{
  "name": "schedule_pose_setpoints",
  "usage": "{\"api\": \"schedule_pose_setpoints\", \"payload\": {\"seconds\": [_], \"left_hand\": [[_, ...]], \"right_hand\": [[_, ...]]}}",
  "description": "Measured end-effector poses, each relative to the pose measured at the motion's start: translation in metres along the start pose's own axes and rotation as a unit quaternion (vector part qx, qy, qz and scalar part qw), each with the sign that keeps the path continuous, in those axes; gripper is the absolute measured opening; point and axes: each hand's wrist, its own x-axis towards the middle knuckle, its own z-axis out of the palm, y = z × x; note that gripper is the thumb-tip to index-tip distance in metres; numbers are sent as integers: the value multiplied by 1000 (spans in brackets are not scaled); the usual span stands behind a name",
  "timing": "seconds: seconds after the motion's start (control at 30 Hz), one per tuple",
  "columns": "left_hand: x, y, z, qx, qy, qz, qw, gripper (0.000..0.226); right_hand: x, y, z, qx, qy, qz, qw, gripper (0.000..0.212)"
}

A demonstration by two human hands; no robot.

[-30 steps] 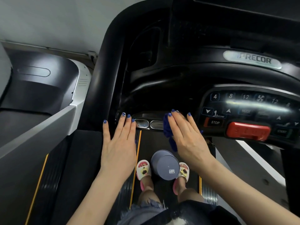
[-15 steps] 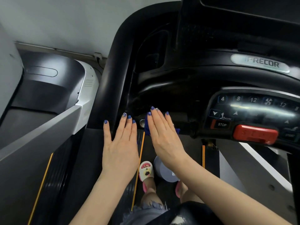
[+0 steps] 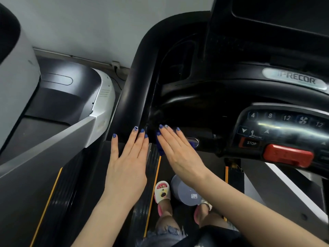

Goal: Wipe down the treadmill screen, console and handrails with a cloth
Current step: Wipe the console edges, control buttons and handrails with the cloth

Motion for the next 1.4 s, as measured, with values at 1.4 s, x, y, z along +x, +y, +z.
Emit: {"api": "schedule_pose_setpoints", "payload": {"seconds": [1.4], "left_hand": [[138,118,23,-81,23,29,996,82]], "right_hand": [[33,293,-113,137,-204,-221,944,44]]}}
